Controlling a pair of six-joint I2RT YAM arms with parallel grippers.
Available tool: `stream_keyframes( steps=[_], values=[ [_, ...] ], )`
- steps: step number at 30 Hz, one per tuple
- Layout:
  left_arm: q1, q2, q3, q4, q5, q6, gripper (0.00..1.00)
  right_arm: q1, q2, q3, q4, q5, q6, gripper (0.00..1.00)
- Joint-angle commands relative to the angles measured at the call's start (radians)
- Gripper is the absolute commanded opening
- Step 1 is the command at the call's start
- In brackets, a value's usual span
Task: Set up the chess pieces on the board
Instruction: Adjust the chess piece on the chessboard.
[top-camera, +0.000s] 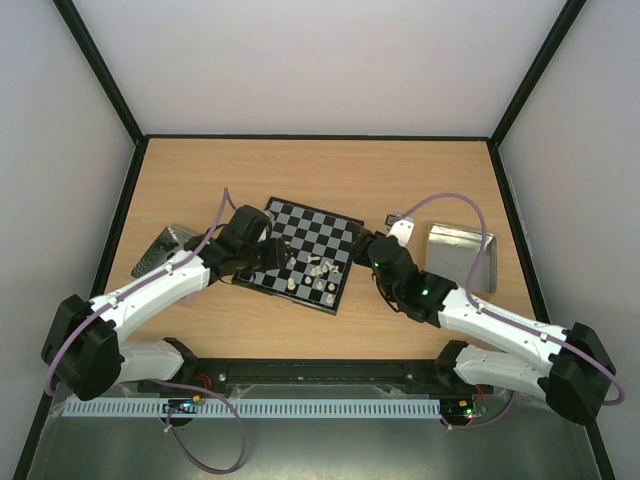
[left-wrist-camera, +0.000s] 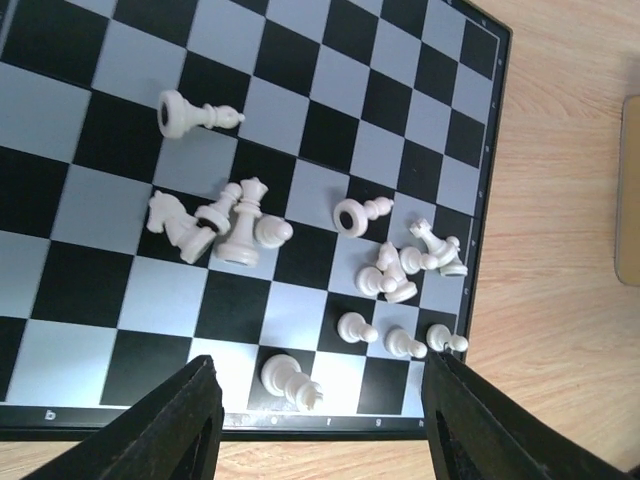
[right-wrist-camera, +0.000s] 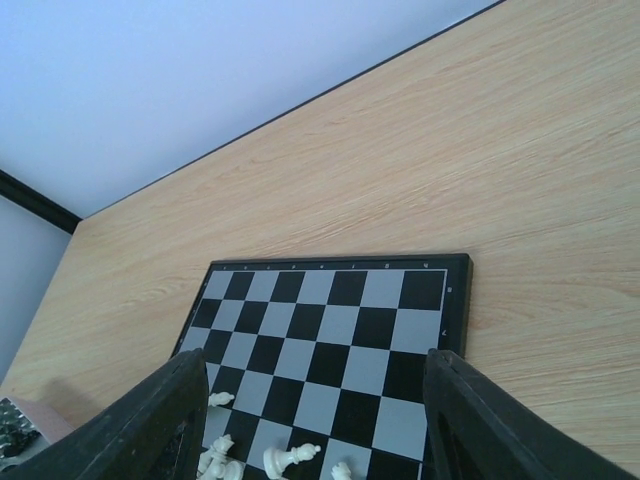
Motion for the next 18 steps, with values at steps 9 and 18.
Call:
stream_keyframes(
  steps=[9,18],
  values=[
    [-0.016,0.116,-0.017,0.034,0.175,0.050,0.53,-0.003,-0.061,-0.080,0.003,0.060,-0.027,0.58],
    [-0.016,0.184,-0.069,0.127,0.275,0.041,0.51,-0.005,0.015,-0.063,0.044,0.023,-0.053,0.58]
  ],
)
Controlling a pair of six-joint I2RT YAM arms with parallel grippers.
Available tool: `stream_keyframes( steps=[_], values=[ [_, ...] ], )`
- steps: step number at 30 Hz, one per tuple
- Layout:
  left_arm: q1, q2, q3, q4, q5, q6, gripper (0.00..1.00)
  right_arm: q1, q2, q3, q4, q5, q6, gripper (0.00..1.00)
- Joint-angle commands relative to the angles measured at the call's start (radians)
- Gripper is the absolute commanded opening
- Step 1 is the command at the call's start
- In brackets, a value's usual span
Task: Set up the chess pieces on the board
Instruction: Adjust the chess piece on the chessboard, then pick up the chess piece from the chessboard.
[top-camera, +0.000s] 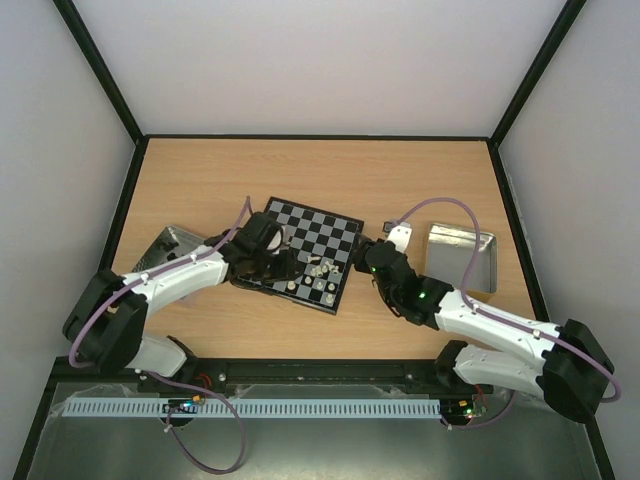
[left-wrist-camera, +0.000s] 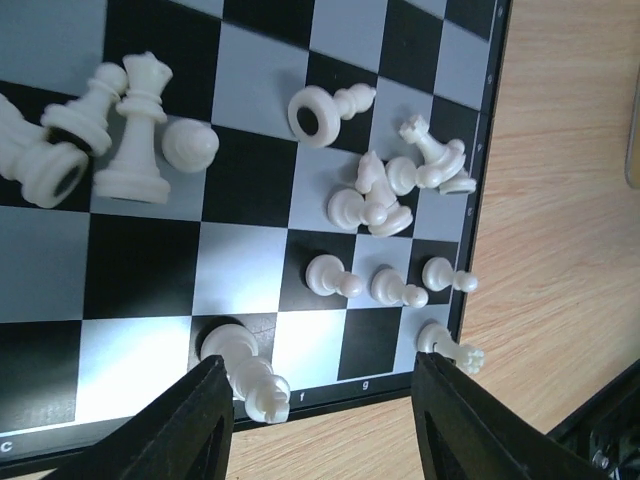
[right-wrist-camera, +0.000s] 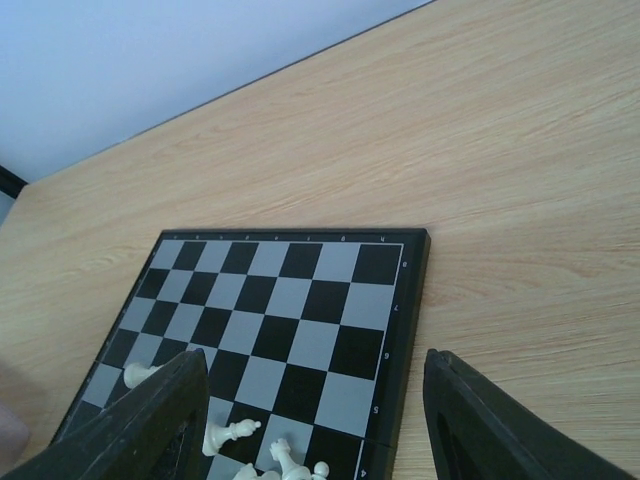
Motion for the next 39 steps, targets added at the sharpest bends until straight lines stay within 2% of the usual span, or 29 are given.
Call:
stream_keyframes(
  steps=[1,13,19,24,29,33,39],
  values=[
    [-0.004,0.040,-0.045,0.066,0.070,-0.001,0.50,-0.005,0.031,0.004,0.046,0.008,-0.009,0.58],
    [-0.004,0.092,-0.076,0.140,0.085,0.013,0.50,-0.006,0.091,0.034,0.071,-0.023,-0.036,0.58],
    [-0.004,0.102,-0.074,0.118,0.069,0.023,0.49,-0.007,0.095,0.041,0.072,-0.024,-0.033,0.58],
    [-0.003,0.064,-0.054,0.072,0.000,0.026,0.51,-0.012,0.121,0.082,0.044,-0.058,-0.048,0.58],
    [0.004,-0.038,-0.043,0.052,-0.098,0.017,0.54,-0.048,0.229,0.220,-0.071,-0.195,-0.077,0.56],
    [0.017,-0.138,-0.052,0.039,-0.173,0.023,0.56,-0.064,0.378,0.389,-0.221,-0.278,-0.105,0.53],
    [0.033,-0.269,-0.075,0.029,-0.225,0.037,0.56,-0.072,0.581,0.609,-0.427,-0.325,-0.143,0.41]
  ],
)
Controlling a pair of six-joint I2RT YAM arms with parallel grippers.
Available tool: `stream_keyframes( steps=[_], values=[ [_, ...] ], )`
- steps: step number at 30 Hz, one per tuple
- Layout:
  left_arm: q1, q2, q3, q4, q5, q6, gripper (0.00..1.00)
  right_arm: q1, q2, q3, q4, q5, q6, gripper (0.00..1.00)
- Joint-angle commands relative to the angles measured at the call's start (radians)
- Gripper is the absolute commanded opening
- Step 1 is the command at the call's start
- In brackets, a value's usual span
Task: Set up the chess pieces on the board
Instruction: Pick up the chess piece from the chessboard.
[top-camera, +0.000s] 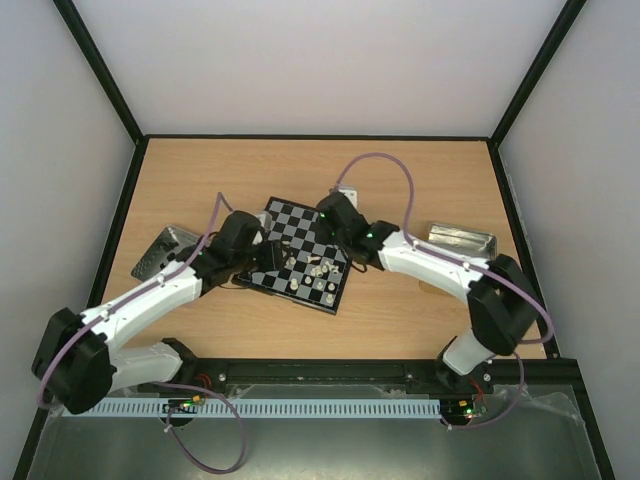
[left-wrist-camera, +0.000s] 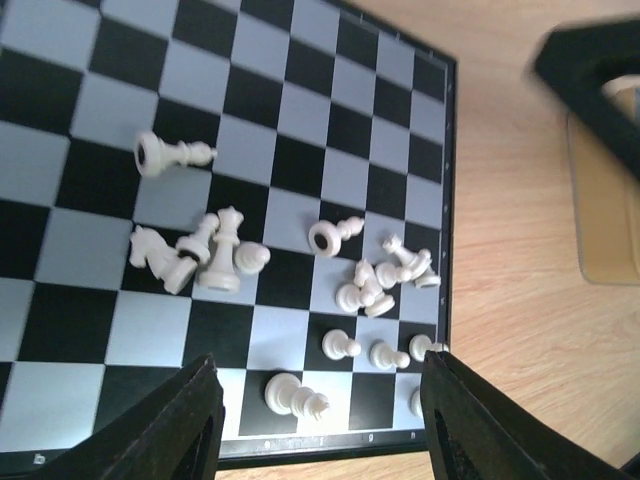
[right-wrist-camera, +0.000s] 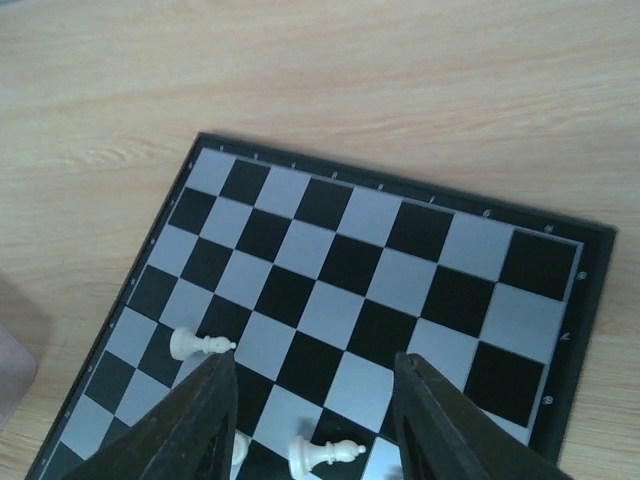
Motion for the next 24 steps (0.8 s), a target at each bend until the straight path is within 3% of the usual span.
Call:
stream_keyframes(
  steps=[1,5,14,20,24],
  values=[
    [0.010,-0.086,-0.017,-0.023,-0.071,0.027,0.56,-0.006,0.117,0.135,-0.239,-0.071,-0.048,0.36],
    [0.014,-0.141,-0.036,-0.014,-0.099,0.042,0.56,-0.005,0.173,0.158,-0.334,-0.116,-0.042,0.28],
    [0.021,-0.257,-0.038,-0.021,-0.243,0.051,0.57,0.020,0.210,0.139,-0.390,-0.174,-0.032,0.26],
    [0.022,-0.303,-0.046,-0.027,-0.291,0.078,0.58,0.042,0.249,0.136,-0.386,-0.197,-0.037,0.10],
    [0.022,-0.315,-0.049,-0.038,-0.302,0.085,0.58,0.053,0.271,0.149,-0.393,-0.177,-0.029,0.10]
  ],
)
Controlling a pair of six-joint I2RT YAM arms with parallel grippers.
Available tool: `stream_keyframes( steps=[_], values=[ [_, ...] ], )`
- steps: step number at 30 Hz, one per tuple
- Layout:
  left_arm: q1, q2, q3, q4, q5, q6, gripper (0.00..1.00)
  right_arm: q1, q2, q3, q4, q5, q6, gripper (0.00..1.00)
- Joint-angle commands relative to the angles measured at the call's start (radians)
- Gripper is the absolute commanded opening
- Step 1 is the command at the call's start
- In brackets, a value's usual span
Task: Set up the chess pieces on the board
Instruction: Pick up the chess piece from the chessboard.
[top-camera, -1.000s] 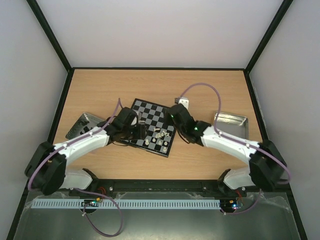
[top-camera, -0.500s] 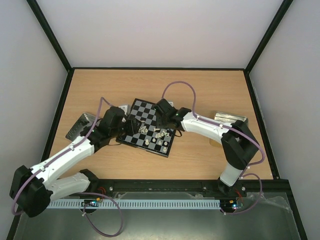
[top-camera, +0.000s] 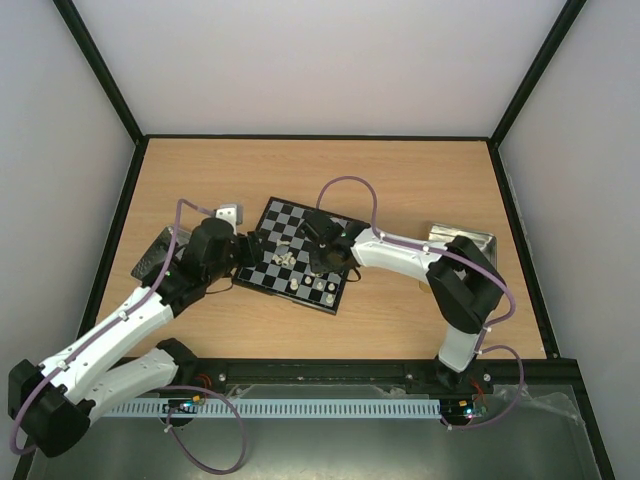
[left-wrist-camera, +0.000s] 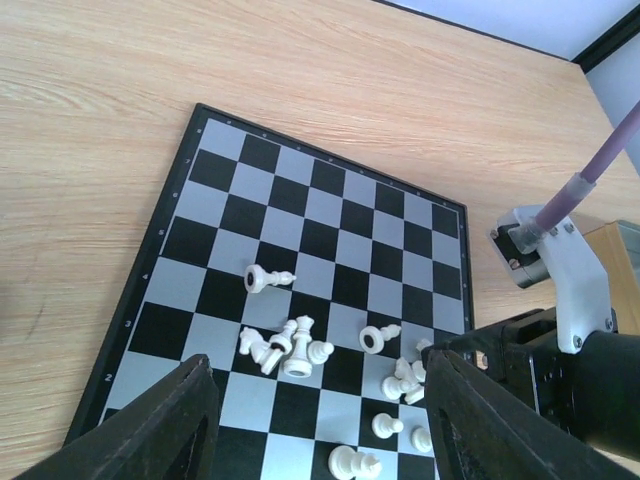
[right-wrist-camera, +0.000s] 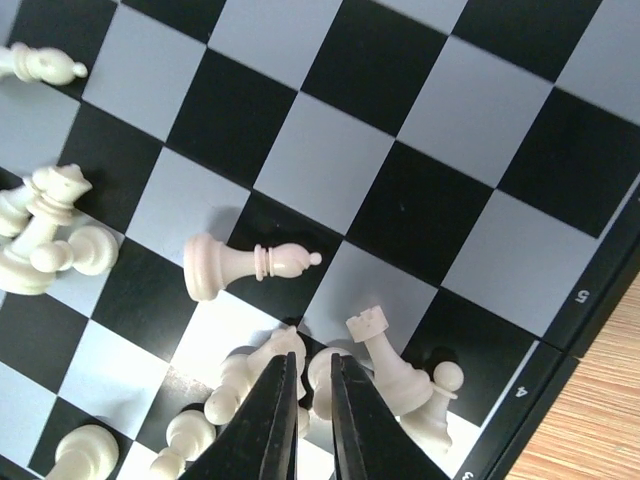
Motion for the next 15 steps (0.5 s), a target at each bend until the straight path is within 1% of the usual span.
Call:
stream_keyframes(
  steps=[1,6,12,15],
  values=[
    [0.005,-0.017,-0.018,-0.015,-0.042,0.024,0.58,0.014,0.027,0.013,-0.044,0.030,0.009,0.12],
    [0.006,-0.024,-0.027,-0.003,-0.037,0.022,0.59,0.019,0.021,0.005,-0.057,0.075,0.023,0.16],
    [0.007,-0.015,-0.029,0.008,-0.024,0.025,0.59,0.025,0.008,-0.008,-0.049,0.081,0.029,0.17],
    [0.007,-0.012,-0.030,0.009,-0.022,0.026,0.59,0.025,-0.007,-0.011,-0.050,0.115,0.036,0.18]
  ],
)
